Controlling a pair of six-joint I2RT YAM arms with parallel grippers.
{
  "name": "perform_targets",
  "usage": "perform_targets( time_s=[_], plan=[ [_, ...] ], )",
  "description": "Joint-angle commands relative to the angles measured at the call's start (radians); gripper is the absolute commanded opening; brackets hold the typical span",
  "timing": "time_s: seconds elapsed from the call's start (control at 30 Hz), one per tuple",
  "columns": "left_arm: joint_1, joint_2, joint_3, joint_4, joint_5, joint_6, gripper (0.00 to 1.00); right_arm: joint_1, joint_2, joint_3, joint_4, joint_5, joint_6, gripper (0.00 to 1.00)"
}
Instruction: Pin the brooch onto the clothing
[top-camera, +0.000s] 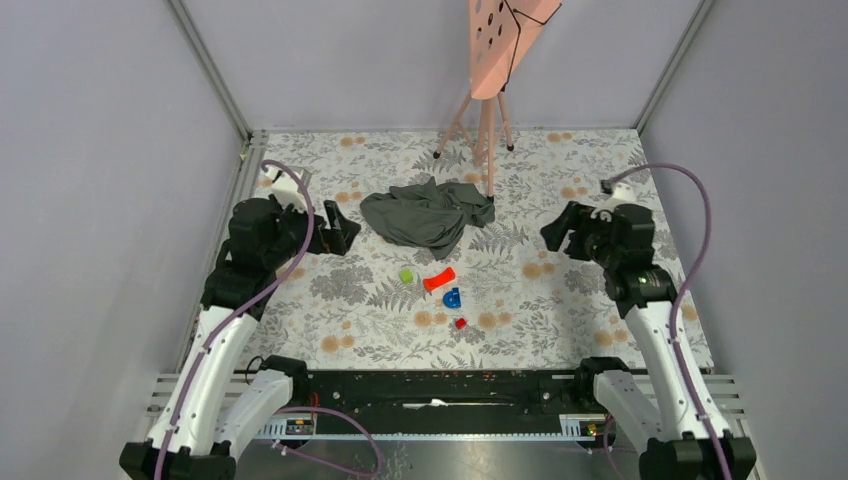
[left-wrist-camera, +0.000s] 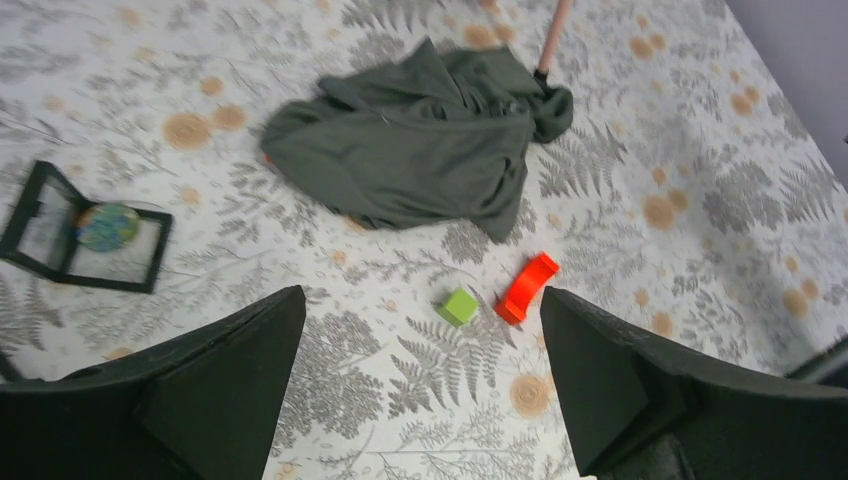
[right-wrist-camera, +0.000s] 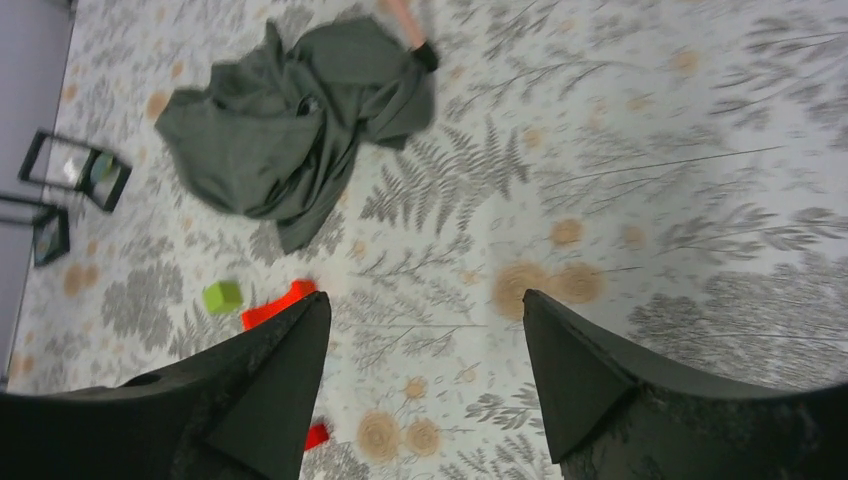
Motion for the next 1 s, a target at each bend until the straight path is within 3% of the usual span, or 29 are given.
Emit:
perform_targets(
  time_s=[0.0,0.17,0.3,0.4,0.63,0.97],
  plan=[
    [-0.017,0.054,0.018,0.022,0.092,-0.003,0.99,0.208,0.091,0.055,0.041,0.108,-0.005,0.77],
    [-0.015,0.054,-0.024,0.023,0.049,-0.026,0.99,0.363,0.287,0.090,0.185,0.188,0.115,0.74],
    [-0.015,0.055,-0.029,0.028,0.058,-0.037,0.99,0.465,0.540,0.221,0.249,0.258,0.138,0.70],
    [-0.007,0.049,-0.035,0.032,0.053,-0.044,0.99,0.474,0.706,0.315,0.310,0.255,0.176,0.64],
    [-0.002,0.042,-0.044,0.042,0.052,-0.050,0.99,0.474,1.034,0.602,0.250,0.249,0.226,0.55],
    [-0.002,0.042,-0.045,0.038,0.045,-0.046,0.99,0.474,1.201,0.731,0.139,0.306,0.258,0.54]
  ],
)
